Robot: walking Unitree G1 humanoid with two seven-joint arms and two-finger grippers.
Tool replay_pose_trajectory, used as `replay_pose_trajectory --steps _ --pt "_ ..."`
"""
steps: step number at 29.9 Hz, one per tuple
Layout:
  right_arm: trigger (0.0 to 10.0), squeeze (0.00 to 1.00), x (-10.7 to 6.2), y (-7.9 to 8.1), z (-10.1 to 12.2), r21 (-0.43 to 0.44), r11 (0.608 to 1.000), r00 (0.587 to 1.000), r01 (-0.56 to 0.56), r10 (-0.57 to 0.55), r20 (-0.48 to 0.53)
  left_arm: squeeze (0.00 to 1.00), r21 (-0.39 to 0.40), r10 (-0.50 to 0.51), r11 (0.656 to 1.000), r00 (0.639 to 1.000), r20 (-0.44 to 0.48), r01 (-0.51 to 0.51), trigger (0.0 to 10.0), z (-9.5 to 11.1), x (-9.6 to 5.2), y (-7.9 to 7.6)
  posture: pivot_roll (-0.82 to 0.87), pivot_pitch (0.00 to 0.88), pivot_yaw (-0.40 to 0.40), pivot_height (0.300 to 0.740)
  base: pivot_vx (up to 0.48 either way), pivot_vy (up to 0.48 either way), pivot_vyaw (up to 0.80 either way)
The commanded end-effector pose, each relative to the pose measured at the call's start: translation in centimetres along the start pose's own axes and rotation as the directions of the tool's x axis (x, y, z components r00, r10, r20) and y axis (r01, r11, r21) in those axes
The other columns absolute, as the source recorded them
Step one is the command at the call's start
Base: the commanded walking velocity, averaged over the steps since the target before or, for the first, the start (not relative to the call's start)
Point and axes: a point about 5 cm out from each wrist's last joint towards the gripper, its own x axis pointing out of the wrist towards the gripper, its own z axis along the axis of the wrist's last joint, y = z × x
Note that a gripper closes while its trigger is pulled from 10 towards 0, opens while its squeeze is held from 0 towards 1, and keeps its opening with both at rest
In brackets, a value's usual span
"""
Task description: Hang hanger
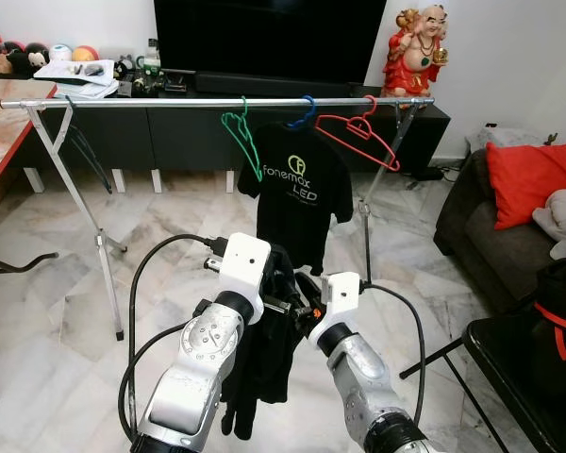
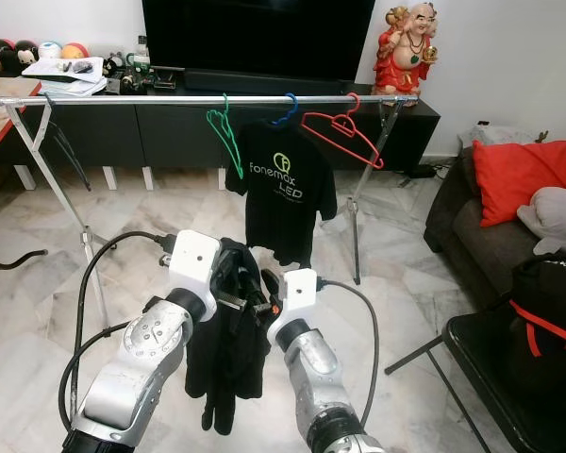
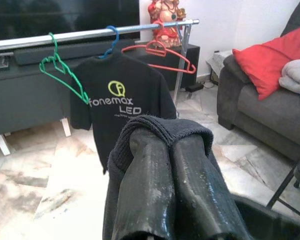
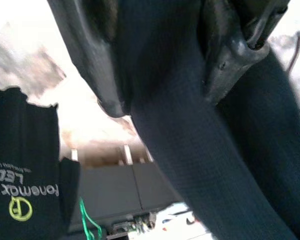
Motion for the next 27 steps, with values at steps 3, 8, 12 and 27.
replay_pose_trajectory --steps 3,8,12,27 --pt "10.0 0.0 0.3 -0.3 -0.5 0.0 0.994 0.991 0.109 -0.109 -0.072 0.0 0.01 -0.023 1.0 0.998 0.058 0.022 10.0 1.6 0.2 -0.5 0.17 0.0 -0.123 0.74 0.0 0.0 0.0" --pt "10.0 0.0 0.2 -0.9 -0.1 0.013 0.983 0.982 0.185 -0.185 -0.041 0.0 0.012 -0.027 1.0 0.998 0.055 0.027 10.0 1.6 0.2 -0.4 0.17 0.0 -0.111 0.74 0.0 0.0 0.0" --pt "10.0 0.0 0.2 -1.5 0.3 0.006 0.969 0.969 0.248 -0.248 -0.02 0.0 0.016 -0.039 0.999 0.998 0.05 0.038 10.0 1.5 0.2 -0.4 0.17 0.0 -0.098 0.74 0.0 0.0 0.0" --pt "10.0 0.0 -1.2 -3.6 -1.8 -0.073 0.893 0.873 0.443 -0.449 -0.192 0.0 0.027 -0.068 0.997 0.997 0.038 0.067 10.0 1.4 0.1 -0.4 0.17 0.0 -0.073 0.74 0.0 0.0 0.0"
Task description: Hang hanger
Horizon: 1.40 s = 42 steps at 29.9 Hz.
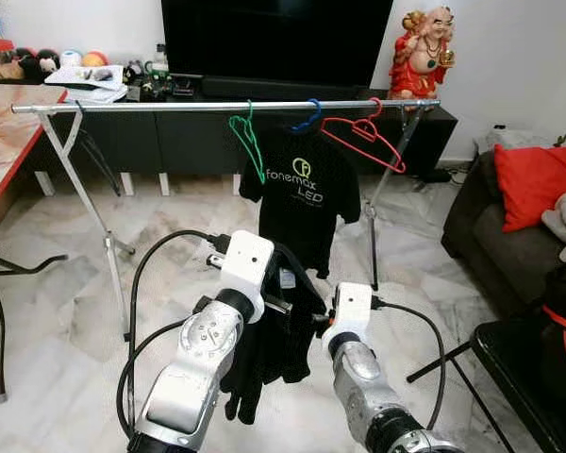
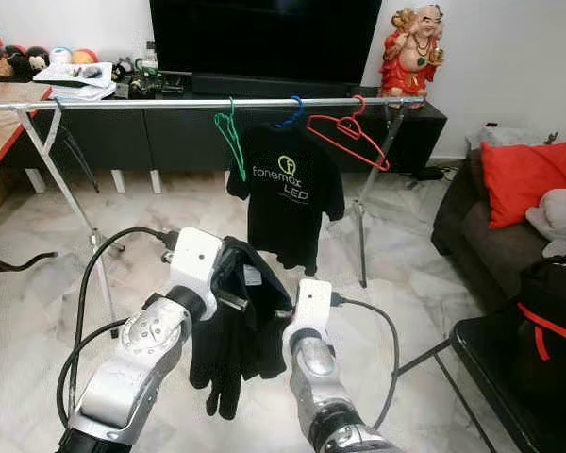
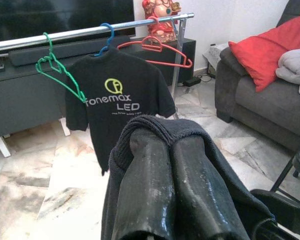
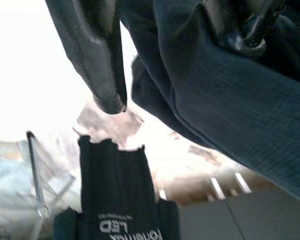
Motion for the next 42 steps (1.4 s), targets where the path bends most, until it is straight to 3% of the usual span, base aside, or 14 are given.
replay_pose_trajectory --steps 1,11,18,21,29,30,31,32,42 --pt "10.0 0.0 -0.1 -0.7 -0.5 -0.026 0.999 0.998 0.042 -0.043 -0.036 0.0 0.011 -0.021 1.0 0.998 0.061 0.021 10.0 1.6 0.2 -0.4 0.17 0.0 -0.073 0.74 0.0 0.0 0.0" --pt "10.0 0.0 -0.2 -1.5 -0.6 -0.026 0.994 0.993 0.109 -0.11 -0.036 0.0 0.013 -0.035 0.999 0.998 0.058 0.034 10.0 1.5 0.1 -0.5 0.17 0.0 -0.065 0.74 0.0 0.0 0.0" --pt "10.0 0.0 -0.1 0.5 -0.5 -0.03 0.998 0.998 -0.053 0.052 -0.027 0.0 0.015 -0.037 0.999 0.998 0.057 0.037 10.0 1.6 0.1 -0.4 0.17 0.0 -0.064 0.74 0.0 0.0 0.0" --pt "10.0 0.0 -0.1 0.3 -0.8 -0.059 0.998 0.998 -0.03 0.027 -0.061 0.0 0.016 -0.038 0.999 0.998 0.057 0.037 10.0 1.6 0.1 -0.4 0.17 0.0 -0.063 0.74 0.0 0.0 0.0" --pt "10.0 0.0 -0.2 -0.7 -1.5 -0.03 0.999 0.994 0.018 -0.021 -0.108 0.0 0.02 -0.037 0.999 0.998 0.059 0.036 10.0 1.7 0.2 -0.3 0.19 0.0 -0.063 0.74 0.0 0.0 0.0" --pt "7.3 0.0 -0.2 -0.7 -1.5 -0.033 0.999 0.994 0.017 -0.021 -0.11 0.0 0.021 -0.036 0.999 0.998 0.059 0.035 10.0 1.7 0.2 -0.2 0.19 0.0 -0.064 0.74 0.0 0.0 0.0" --pt "7.3 0.0 -0.2 -0.7 -1.5 -0.035 0.999 0.994 0.017 -0.021 -0.111 0.0 0.021 -0.035 0.999 0.998 0.06 0.034 10.0 1.7 0.2 -0.2 0.19 0.0 -0.064 0.74 0.0 0.0 0.0" --pt "0.0 0.0 -0.2 -0.7 -1.6 -0.039 0.999 0.993 0.016 -0.021 -0.113 0.0 0.022 -0.034 0.999 0.998 0.06 0.033 10.0 1.8 0.2 -0.1 0.19 0.0 -0.064 0.74 0.0 0.0 0.0" --pt "0.0 0.0 -0.2 -0.4 -1.4 -0.038 0.999 0.994 0.008 -0.012 -0.113 0.0 0.028 -0.035 0.999 0.997 0.065 0.034 10.0 2.0 0.3 0.0 0.19 0.0 -0.055 0.74 0.0 0.0 0.0"
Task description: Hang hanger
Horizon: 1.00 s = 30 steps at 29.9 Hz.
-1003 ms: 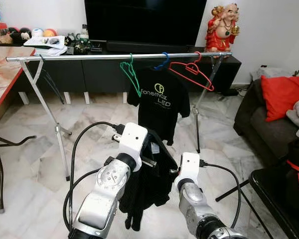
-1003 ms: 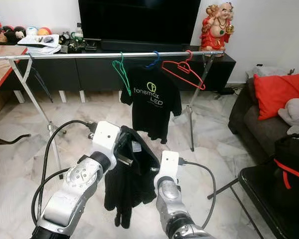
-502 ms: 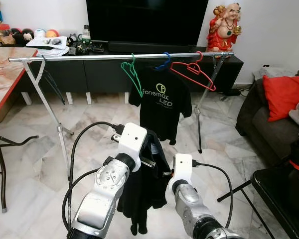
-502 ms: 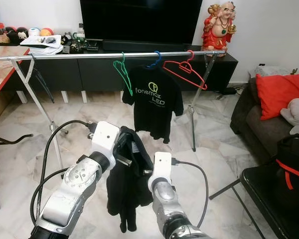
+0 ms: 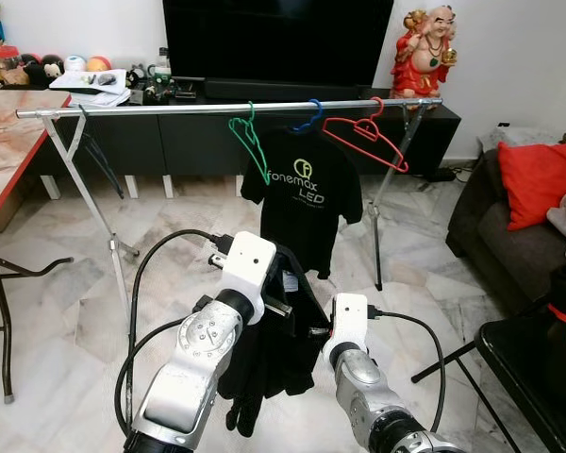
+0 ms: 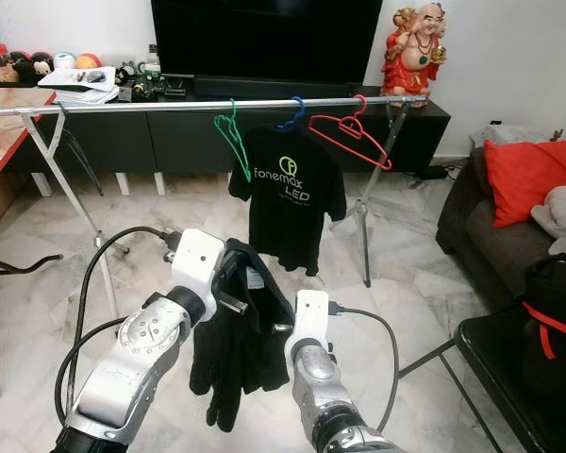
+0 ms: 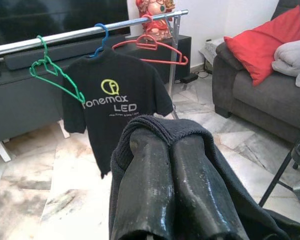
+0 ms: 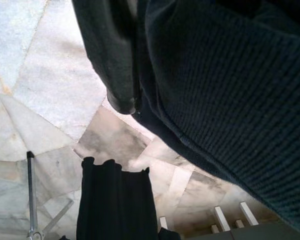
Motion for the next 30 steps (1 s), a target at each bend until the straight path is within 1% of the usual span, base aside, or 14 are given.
replay_pose_trajectory --steps 1,12,20,26,30 --pt "0.0 0.0 0.0 -0.1 -0.2 0.008 1.0 1.0 0.008 -0.008 -0.016 0.0 0.006 -0.01 1.0 0.998 0.065 0.01 10.0 1.8 0.2 -0.1 0.19 0.0 -0.054 0.74 0.0 0.0 0.0" --pt "0.0 0.0 0.0 0.0 0.2 0.027 1.0 1.0 0.0 0.0 0.011 0.0 0.004 -0.021 1.0 0.998 0.062 0.021 10.0 1.8 0.2 -0.2 0.19 0.0 -0.045 0.74 0.0 0.0 0.0" --pt "0.0 0.0 0.0 -0.1 0.3 0.036 0.999 1.0 -0.002 0.001 0.023 0.0 -0.001 -0.031 1.0 0.998 0.053 0.031 10.0 1.5 0.2 -0.5 0.18 0.0 -0.044 0.74 0.0 0.0 0.0" --pt "0.0 0.0 0.2 -0.3 1.4 0.05 0.999 0.998 0.001 -0.004 0.063 0.0 -0.001 -0.032 0.999 0.999 0.033 0.032 10.0 0.9 0.2 -0.4 0.17 0.0 -0.045 0.74 0.0 0.0 0.0" --pt "0.0 0.0 0.3 -1.1 2.3 0.049 0.998 0.995 0.032 -0.036 0.095 0.0 0.016 -0.04 0.999 0.999 -0.008 0.041 10.0 -0.2 -0.1 -0.2 0.17 0.0 -0.046 0.74 0.0 0.0 0.0"
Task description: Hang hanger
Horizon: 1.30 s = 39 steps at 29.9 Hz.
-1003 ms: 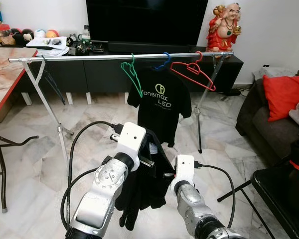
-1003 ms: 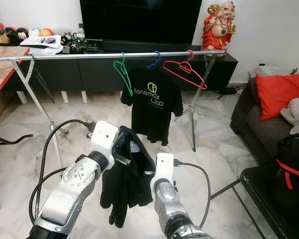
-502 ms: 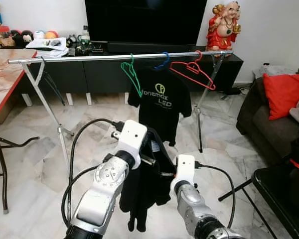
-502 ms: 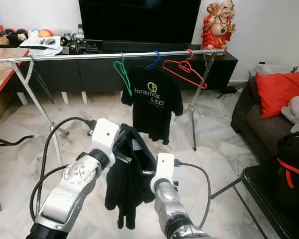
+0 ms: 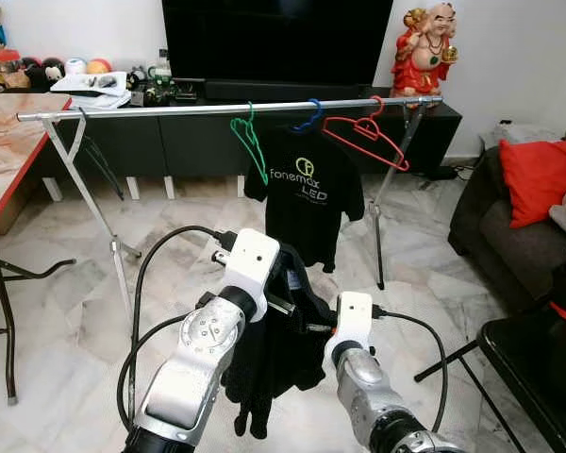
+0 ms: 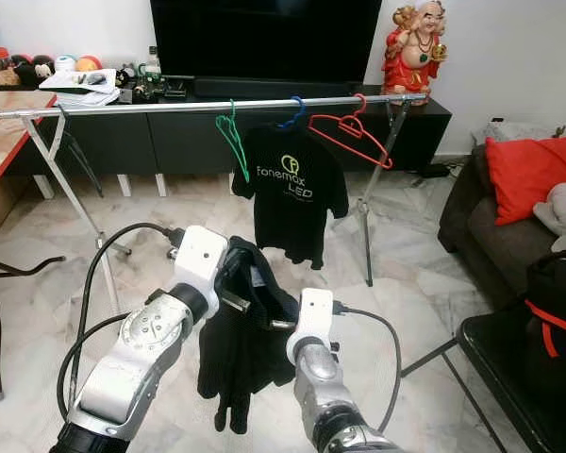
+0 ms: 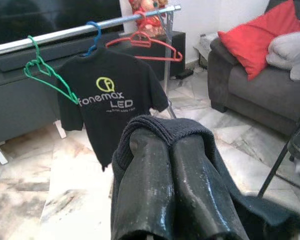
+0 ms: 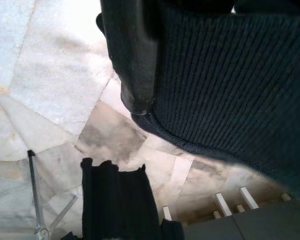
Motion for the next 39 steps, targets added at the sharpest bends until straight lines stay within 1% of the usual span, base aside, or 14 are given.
replay_pose_trajectory --steps 1,3,7,10,14,18,19,20,27,31,34,36,37,39 --pt "0.0 0.0 0.3 -0.5 1.8 0.004 1.0 0.998 0.022 -0.023 0.064 0.0 0.006 -0.013 1.0 1.0 0.002 0.013 10.0 -0.2 -0.1 -0.2 0.16 0.0 -0.046 0.74 0.0 0.0 0.0" --pt "0.0 0.0 0.3 -0.7 2.0 0.008 1.0 0.997 0.024 -0.025 0.072 0.0 0.011 -0.015 1.0 1.0 -0.007 0.015 10.0 -0.5 -0.2 -0.2 0.16 0.0 -0.047 0.74 0.0 0.0 0.0" --pt "0.0 0.0 0.4 -1.2 2.9 -0.042 0.999 0.993 0.026 -0.021 0.118 0.0 0.006 -0.03 1.0 0.998 -0.047 0.031 10.0 -1.7 -0.6 -0.2 0.15 0.0 -0.044 0.74 0.0 0.0 0.0" --pt "0.0 0.0 0.3 -1.4 3.0 -0.038 0.999 0.992 0.026 -0.021 0.127 0.0 -0.005 -0.044 0.999 0.997 -0.063 0.044 10.0 -2.2 -0.8 -0.2 0.15 0.0 -0.042 0.74 0.0 0.0 0.0" --pt "0.0 0.0 0.2 -1.3 2.6 -0.019 1.0 0.993 0.003 -0.001 0.117 0.0 -0.004 -0.046 0.999 0.994 -0.102 0.045 10.0 -3.5 -1.1 0.0 0.13 0.0 -0.036 0.74 0.0 0.0 0.0" --pt "0.0 0.0 -0.1 -1.3 1.8 -0.037 0.999 0.994 -0.016 0.02 0.108 0.0 -0.035 -0.068 0.997 0.991 -0.116 0.064 10.0 -4.0 -1.1 -0.3 0.12 0.0 -0.035 0.74 0.0 0.0 0.0" --pt "0.0 0.0 -0.2 -1.4 1.6 -0.048 0.999 0.994 -0.019 0.024 0.106 0.85 -0.039 -0.085 0.996 0.989 -0.119 0.081 10.0 -4.1 -1.1 -0.5 0.12 0.0 -0.034 0.74 0.0 0.0 0.0" --pt "0.0 0.0 -0.3 -1.4 1.5 -0.052 0.999 0.994 -0.016 0.021 0.104 1.0 -0.04 -0.095 0.995 0.988 -0.122 0.09 10.0 -4.2 -1.2 -0.7 0.12 0.0 -0.034 0.74 0.0 0.0 0.0" --pt "0.0 0.0 -0.6 -2.1 1.1 -0.006 1.0 0.994 0.02 -0.02 0.107 1.0 -0.038 -0.178 0.984 0.973 -0.151 0.174 10.0 -5.1 -1.6 -1.5 0.12 0.0 -0.032 0.74 0.0 0.0 0.0" --pt "0.0 0.0 -0.6 -3.0 1.4 0.002 0.999 0.993 0.04 -0.04 0.111 1.0 -0.019 -0.2 0.98 0.964 -0.172 0.2 10.0 -5.5 -2.0 -0.9 0.12 0.0 -0.032 0.74 0.0 0.0 0.0" --pt "0.0 0.0 -0.6 -4.2 2.1 0.028 0.997 0.989 0.076 -0.079 0.127 1.0 0.001 -0.233 0.971 0.951 -0.203 0.238 10.0 -6.0 -2.5 0.1 0.12 0.0 -0.031 0.74 0.0 0.0 0.0" --pt "0.0 0.0 -0.6 -5.5 3.0 0.058 0.992 0.982 0.113 -0.12 0.148 1.0 0.028 -0.178 0.982 0.959 -0.221 0.189 10.0 -6.3 -2.8 1.8 0.12 0.0 -0.027 0.74 0.0 0.0 0.0" --pt "0.0 0.0 -0.6 -6.2 3.6 0.066 0.989 0.977 0.132 -0.141 0.16 1.0 0.042 -0.119 0.99 0.966 -0.227 0.132 10.0 -6.5 -2.9 3.1 0.12 0.0 -0.025 0.74 0.0 0.0 0.0" --pt "0.0 0.0 -0.8 -8.0 4.7 0.078 0.98 0.963 0.182 -0.194 0.187 1.0 0.041 0.05 0.998 0.97 -0.239 -0.041 10.0 -7.0 -3.2 6.1 0.12 0.0 -0.024 0.74 0.0 0.0 0.0"
